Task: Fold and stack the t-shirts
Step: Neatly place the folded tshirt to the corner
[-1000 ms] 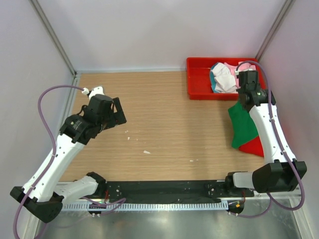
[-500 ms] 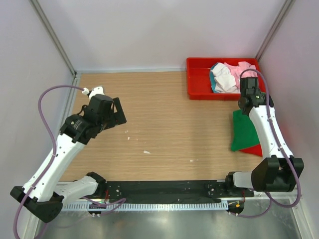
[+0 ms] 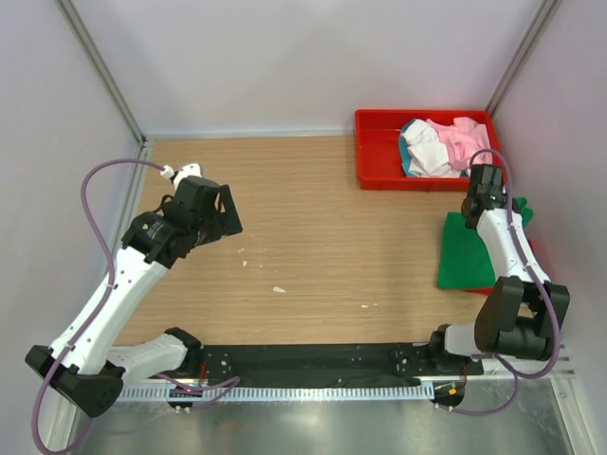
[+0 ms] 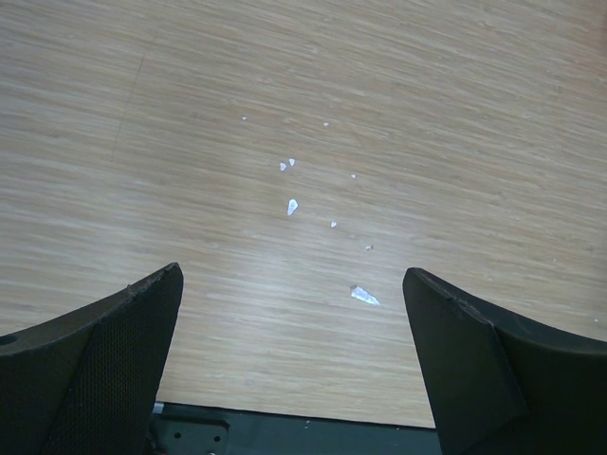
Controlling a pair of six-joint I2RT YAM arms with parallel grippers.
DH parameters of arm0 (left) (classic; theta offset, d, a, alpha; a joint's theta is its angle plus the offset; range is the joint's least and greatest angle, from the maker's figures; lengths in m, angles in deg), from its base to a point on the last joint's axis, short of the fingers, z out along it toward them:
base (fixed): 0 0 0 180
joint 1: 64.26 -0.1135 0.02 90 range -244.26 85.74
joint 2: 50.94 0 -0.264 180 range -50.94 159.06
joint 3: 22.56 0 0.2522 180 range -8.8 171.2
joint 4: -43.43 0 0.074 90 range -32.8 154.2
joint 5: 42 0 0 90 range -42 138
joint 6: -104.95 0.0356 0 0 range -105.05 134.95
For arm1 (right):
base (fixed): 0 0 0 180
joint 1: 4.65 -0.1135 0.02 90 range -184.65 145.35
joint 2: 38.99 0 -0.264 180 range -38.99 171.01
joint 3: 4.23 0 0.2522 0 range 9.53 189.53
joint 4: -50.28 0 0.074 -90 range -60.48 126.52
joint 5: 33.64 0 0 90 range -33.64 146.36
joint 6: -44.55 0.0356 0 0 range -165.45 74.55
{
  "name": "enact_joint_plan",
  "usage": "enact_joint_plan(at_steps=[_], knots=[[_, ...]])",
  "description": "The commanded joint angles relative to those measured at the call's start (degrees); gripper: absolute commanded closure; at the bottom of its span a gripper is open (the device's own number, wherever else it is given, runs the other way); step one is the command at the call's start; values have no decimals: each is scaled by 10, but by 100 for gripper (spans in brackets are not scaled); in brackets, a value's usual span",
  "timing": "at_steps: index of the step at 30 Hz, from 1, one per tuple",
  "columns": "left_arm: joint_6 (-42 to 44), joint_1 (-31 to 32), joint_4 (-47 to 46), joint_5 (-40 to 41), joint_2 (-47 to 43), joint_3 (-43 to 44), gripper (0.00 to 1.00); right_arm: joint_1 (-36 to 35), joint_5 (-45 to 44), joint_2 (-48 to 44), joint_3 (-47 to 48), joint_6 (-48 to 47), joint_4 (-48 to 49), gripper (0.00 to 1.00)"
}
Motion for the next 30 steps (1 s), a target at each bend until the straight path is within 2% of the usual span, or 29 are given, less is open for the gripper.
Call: enact_joint_plan(at_steps=[1, 7, 8, 10, 11, 14, 17, 22, 24, 26, 28, 30], knots=[[5, -8, -13, 6, -3, 16, 0, 21, -18, 11, 1, -25, 70, 99], [10, -17, -12, 5, -3, 11, 0, 30, -20, 27, 8, -26, 73, 98], [11, -18, -12, 5, -4, 11, 0, 30, -18, 28, 15, -19, 63, 58], [11, -21, -13, 5, -5, 9, 0, 30, -14, 29, 52, 27, 40, 15], [12, -23, -13, 3, -8, 8, 0, 30, -14, 29, 69, 38, 12, 1], [10, -27, -15, 1, -13, 2, 0, 30, 7, 36, 145, 71, -58, 0], [5, -31, -19, -5, -21, -6, 0, 29, 68, 43, 211, 105, -97, 0], [2, -31, -18, -7, -30, -9, 0, 29, 94, 44, 205, 182, -46, 0], [1, -31, -21, -6, -35, -11, 0, 29, 132, 45, 207, 256, -38, 0], [1, -32, -24, -5, -37, -8, 0, 29, 217, 33, 204, 332, -25, 0], [-1, -39, -32, -9, -35, -4, 0, 29, 304, 10, 194, 362, -12, 0], [1, -52, -62, -36, -26, -3, 0, 19, 383, -15, 161, 413, 39, 0]])
